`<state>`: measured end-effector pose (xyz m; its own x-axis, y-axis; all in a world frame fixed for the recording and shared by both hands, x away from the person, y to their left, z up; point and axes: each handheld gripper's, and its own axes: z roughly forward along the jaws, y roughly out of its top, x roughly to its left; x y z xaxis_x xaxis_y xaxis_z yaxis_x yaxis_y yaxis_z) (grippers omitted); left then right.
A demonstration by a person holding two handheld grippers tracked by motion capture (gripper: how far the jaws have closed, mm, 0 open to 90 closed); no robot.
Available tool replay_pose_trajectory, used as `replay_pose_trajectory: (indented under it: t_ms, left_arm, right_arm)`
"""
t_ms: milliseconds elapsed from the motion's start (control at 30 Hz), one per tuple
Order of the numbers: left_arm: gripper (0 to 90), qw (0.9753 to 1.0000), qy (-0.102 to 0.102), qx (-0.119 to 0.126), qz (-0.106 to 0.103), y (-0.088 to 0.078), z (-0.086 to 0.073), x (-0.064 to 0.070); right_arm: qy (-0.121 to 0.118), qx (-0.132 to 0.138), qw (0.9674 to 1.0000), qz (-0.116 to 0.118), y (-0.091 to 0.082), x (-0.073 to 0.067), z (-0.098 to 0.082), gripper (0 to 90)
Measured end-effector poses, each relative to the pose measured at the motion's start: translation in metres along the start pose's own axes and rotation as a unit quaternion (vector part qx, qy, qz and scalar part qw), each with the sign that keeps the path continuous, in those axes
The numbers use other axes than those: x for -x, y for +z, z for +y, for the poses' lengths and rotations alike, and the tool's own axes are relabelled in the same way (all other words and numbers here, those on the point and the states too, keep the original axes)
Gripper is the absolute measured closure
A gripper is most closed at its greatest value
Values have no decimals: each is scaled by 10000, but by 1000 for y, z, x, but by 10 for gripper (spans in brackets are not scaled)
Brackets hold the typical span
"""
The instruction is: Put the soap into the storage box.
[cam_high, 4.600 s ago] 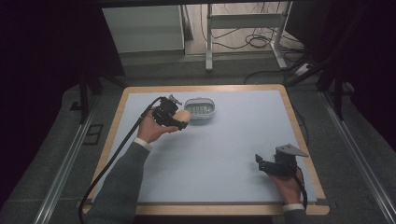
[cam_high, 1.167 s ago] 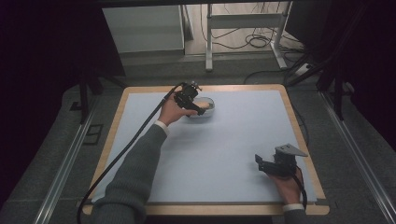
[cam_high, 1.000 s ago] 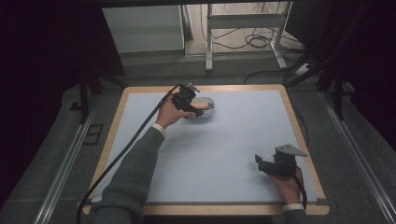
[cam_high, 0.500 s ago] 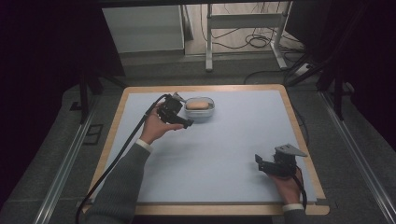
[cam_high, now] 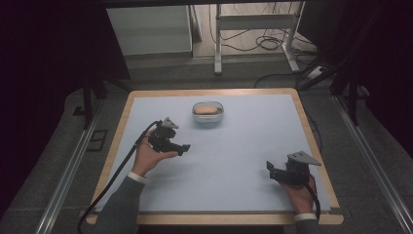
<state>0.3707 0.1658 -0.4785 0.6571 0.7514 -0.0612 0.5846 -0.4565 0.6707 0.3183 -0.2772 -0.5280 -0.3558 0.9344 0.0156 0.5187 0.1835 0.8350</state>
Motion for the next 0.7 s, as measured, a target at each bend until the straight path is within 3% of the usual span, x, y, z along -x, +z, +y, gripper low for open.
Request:
replay_pose_trajectory:
  t_ms: [133, 200, 367, 400, 433, 467, 600, 700]
  left_arm:
    - [193, 9998, -186, 107, -16, -4, -17, -2]
    - [196, 9990, -375, 225, -4, -8, -37, -1]
    - [202, 9984, -525, 206, 50, -11, -60, -2]
    - [202, 9975, -665, 236, 44, -12, -70, -3]
    - [203, 9975, -665, 236, 44, -12, -70, -3]
    - [208, 9961, -799, 366, -9, -14, -78, -5]
    - [208, 9969, -737, 273, 74, -14, -81, -5]
    - [210, 9961, -792, 382, 1, -15, -80, -7]
  right_arm:
    - [-9, 6, 10000, 3, 0, 0, 0, 109]
    - [-11, 6, 10000, 11, 0, 0, 0, 109]
    - [-24, 10, 10000, 0, 0, -1, 0, 109]
    - [-24, 6, 10000, -8, 0, -1, 0, 109]
    - [-23, 5, 10000, -11, 0, -1, 0, 109]
    - [-20, 6, 10000, -15, 0, -1, 0, 109]
    - [-15, -8, 10000, -5, 0, -1, 0, 109]
    - [-17, -2, 10000, 31, 0, 0, 0, 109]
